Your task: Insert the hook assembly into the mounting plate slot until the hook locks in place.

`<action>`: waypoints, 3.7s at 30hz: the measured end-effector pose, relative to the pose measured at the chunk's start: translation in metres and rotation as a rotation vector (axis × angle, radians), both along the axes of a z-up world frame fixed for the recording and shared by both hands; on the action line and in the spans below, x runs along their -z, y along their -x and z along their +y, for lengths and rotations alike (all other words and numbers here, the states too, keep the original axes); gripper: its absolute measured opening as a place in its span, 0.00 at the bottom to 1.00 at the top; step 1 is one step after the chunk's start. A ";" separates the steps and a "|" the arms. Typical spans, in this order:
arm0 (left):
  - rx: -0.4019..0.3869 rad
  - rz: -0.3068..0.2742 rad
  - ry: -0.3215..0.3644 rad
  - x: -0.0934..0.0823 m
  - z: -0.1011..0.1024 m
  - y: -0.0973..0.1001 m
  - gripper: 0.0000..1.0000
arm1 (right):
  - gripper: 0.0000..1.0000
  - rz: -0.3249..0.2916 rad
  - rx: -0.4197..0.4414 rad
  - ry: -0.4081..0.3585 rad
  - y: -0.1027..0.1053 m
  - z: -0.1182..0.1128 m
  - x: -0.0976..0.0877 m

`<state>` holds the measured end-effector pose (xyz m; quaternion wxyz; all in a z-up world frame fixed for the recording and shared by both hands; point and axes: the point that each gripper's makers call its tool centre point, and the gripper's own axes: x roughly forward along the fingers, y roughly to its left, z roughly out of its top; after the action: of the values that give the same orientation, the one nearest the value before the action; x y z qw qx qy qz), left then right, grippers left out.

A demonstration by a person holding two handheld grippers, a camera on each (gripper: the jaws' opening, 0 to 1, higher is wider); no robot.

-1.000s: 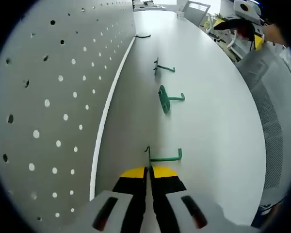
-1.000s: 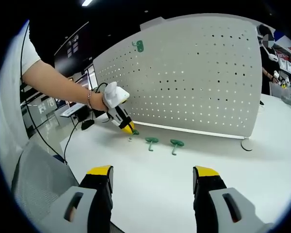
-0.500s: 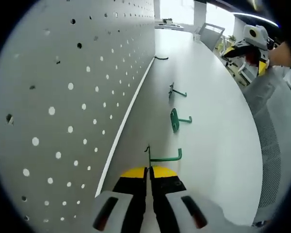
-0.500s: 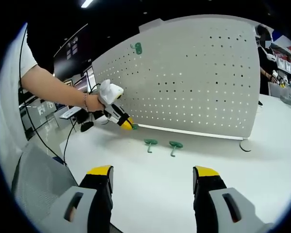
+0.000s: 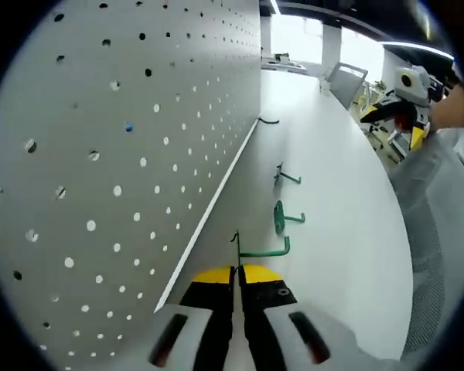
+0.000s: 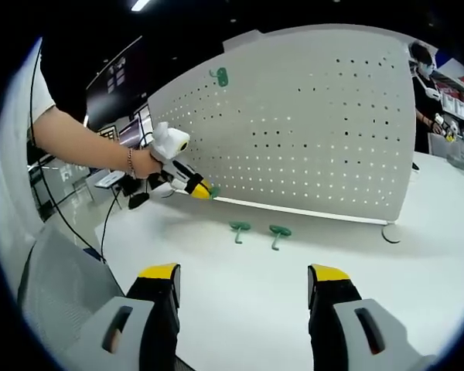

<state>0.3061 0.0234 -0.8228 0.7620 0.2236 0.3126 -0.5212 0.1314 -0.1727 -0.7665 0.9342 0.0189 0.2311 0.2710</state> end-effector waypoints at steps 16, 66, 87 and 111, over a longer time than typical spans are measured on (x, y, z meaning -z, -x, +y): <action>-0.045 -0.039 0.091 -0.023 -0.004 0.007 0.02 | 0.64 -0.012 0.007 -0.008 -0.001 -0.001 -0.003; -0.243 -0.206 0.389 -0.094 0.005 0.039 0.02 | 0.65 -0.052 -0.012 -0.017 0.000 0.004 -0.012; -0.277 -0.265 0.506 -0.132 -0.003 0.064 0.02 | 0.66 -0.057 -0.015 -0.021 0.000 0.005 -0.013; -0.320 -0.297 0.678 -0.176 -0.006 0.097 0.02 | 0.66 -0.065 -0.017 -0.030 0.000 0.006 -0.015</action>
<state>0.2095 0.0174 -0.6466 0.9010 -0.0188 0.0402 -0.4315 0.1311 -0.1665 -0.7513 0.9386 0.0222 0.1969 0.2826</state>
